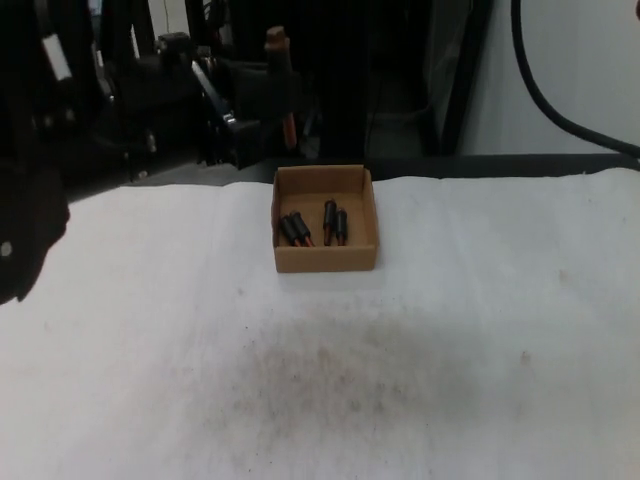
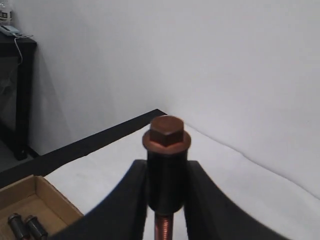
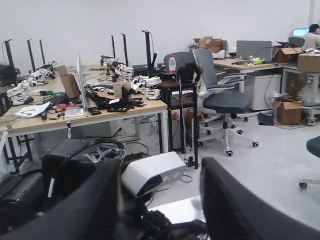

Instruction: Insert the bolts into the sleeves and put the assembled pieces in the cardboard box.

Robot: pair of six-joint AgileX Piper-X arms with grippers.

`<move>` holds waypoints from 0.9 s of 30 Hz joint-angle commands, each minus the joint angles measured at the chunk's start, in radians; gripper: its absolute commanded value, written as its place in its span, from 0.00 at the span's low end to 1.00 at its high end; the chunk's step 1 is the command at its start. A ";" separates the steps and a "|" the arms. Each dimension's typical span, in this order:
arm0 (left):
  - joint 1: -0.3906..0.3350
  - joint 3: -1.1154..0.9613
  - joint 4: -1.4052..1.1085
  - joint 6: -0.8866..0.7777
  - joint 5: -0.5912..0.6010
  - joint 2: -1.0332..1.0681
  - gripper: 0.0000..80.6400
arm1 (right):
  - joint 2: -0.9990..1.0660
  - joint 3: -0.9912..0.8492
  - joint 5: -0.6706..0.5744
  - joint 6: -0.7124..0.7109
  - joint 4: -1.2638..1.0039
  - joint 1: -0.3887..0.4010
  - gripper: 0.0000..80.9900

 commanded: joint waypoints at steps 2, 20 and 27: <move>0.002 -0.088 0.007 0.011 -0.061 0.061 0.00 | -0.013 -0.005 0.066 0.001 -0.006 -0.007 0.03; 0.004 -1.063 0.847 0.004 -0.225 0.955 0.00 | -0.119 -0.005 0.178 -0.070 0.367 -0.282 0.01; 0.001 -1.356 1.093 0.004 -0.225 1.180 0.00 | -0.137 -0.005 0.172 -0.068 0.442 -0.383 0.01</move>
